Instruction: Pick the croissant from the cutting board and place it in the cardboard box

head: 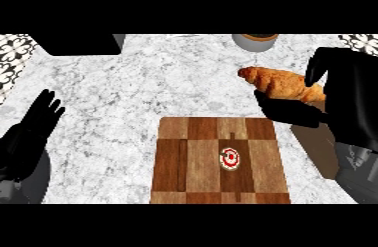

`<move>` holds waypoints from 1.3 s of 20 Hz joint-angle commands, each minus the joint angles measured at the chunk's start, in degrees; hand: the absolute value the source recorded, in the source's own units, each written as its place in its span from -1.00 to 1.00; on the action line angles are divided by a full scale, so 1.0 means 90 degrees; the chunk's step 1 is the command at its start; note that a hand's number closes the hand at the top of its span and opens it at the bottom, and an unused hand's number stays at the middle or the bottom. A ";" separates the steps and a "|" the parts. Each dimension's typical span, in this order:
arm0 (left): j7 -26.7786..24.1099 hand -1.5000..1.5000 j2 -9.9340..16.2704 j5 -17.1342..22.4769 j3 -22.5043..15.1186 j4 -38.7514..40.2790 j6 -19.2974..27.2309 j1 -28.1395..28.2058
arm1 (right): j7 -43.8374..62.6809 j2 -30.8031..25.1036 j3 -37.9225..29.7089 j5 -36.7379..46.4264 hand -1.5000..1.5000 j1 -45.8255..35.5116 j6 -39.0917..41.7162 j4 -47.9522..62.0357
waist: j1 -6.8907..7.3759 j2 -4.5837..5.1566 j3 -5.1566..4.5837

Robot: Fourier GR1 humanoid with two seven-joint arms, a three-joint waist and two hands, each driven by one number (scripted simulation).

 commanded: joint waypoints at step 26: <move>0.0080 0.00 -0.0279 -0.0129 0.0248 0.0004 -0.0414 -0.0110 | -0.3413 0.0956 -0.2416 -0.0624 -1.00 0.3107 -0.1295 0.2366 | 0.0152 0.0045 0.0008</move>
